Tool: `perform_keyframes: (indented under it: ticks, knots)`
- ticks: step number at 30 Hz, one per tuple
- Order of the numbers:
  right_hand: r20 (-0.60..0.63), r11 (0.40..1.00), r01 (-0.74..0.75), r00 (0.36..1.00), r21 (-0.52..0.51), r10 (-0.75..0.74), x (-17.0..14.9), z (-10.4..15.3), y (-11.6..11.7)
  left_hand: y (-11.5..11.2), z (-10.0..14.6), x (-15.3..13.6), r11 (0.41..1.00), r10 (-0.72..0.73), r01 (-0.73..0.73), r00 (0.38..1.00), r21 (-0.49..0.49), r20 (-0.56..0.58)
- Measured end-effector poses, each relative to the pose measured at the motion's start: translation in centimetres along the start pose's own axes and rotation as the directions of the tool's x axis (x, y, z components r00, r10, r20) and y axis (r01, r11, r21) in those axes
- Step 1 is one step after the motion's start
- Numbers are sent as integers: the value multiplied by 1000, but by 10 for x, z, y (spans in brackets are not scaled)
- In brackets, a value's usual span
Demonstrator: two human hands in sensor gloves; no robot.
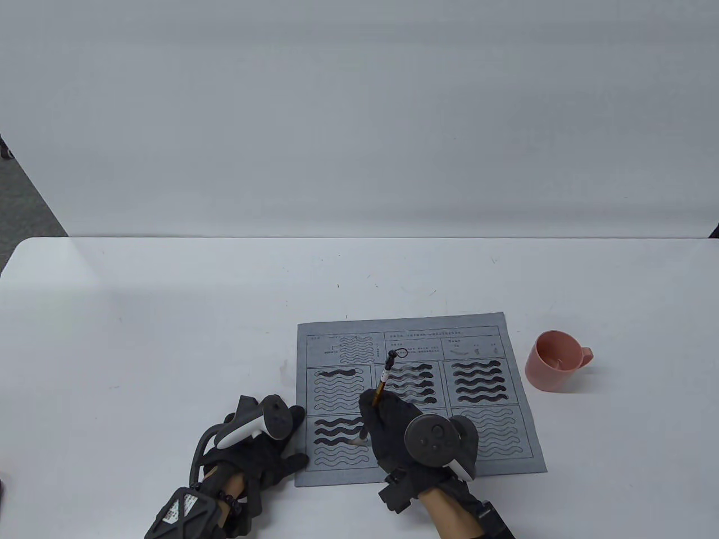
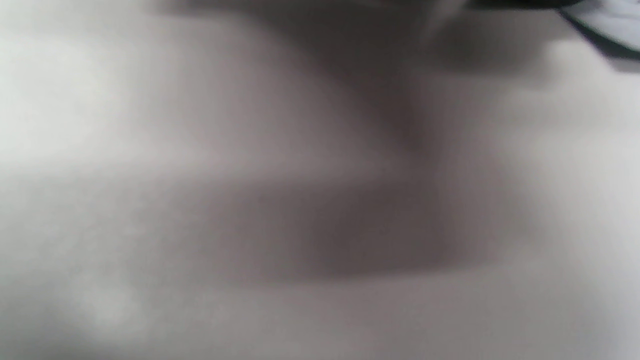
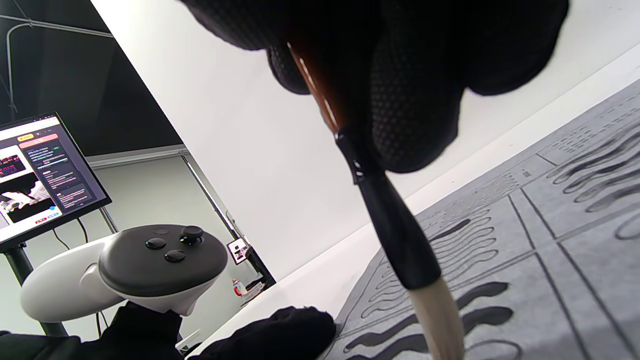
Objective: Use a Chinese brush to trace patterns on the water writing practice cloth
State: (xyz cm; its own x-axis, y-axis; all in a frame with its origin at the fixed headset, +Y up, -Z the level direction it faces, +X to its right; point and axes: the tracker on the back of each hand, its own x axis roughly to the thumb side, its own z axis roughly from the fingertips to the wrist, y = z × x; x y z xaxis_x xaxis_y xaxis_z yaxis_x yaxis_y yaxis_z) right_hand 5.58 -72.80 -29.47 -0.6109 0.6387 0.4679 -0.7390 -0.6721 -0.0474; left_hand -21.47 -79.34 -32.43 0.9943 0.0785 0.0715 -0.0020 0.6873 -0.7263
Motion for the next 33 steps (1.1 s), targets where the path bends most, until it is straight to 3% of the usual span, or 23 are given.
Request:
perform_keyframes:
  ticks: [33]
  knots:
    - [-13,999,-26,1000,-29,26,-3,0,-4,0,0,0,1000,-1,1,1000,1,0]
